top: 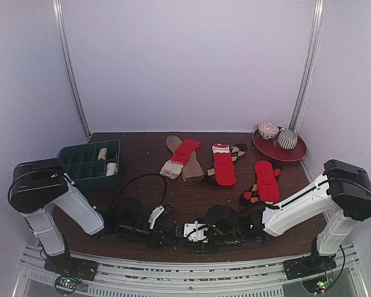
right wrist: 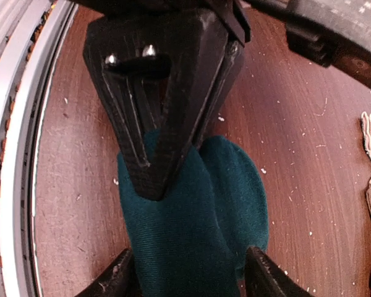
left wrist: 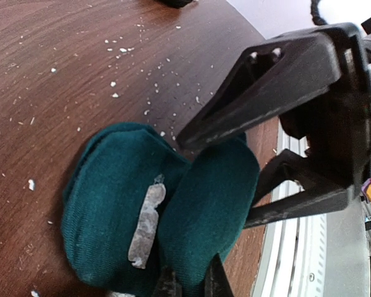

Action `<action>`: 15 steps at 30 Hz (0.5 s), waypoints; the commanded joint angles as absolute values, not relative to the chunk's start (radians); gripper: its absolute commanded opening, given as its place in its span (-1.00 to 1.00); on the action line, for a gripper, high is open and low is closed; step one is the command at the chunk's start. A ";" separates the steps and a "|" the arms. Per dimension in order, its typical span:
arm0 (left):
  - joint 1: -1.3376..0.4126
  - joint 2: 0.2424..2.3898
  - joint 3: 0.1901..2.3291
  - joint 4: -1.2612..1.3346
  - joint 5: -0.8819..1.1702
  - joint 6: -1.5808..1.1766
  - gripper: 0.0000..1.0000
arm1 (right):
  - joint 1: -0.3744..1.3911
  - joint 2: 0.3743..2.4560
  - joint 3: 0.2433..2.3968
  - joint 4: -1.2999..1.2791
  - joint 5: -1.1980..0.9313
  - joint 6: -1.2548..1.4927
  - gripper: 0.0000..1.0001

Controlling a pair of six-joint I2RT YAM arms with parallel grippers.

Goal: Roll the socks
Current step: Roll a pair of socks at the center of the board.

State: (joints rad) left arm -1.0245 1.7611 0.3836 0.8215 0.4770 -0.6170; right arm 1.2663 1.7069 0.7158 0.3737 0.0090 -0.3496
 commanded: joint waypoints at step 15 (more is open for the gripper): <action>-1.031 1.497 0.393 0.460 0.309 -0.334 -0.04 | 1.164 1.765 0.829 0.044 -0.304 -0.059 -0.46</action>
State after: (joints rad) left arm -1.0256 1.6096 0.3946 0.5846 0.4187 -0.4725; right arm 1.2285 1.7588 0.7910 0.2440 -0.1116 -0.2066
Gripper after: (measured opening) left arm 0.408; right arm 0.274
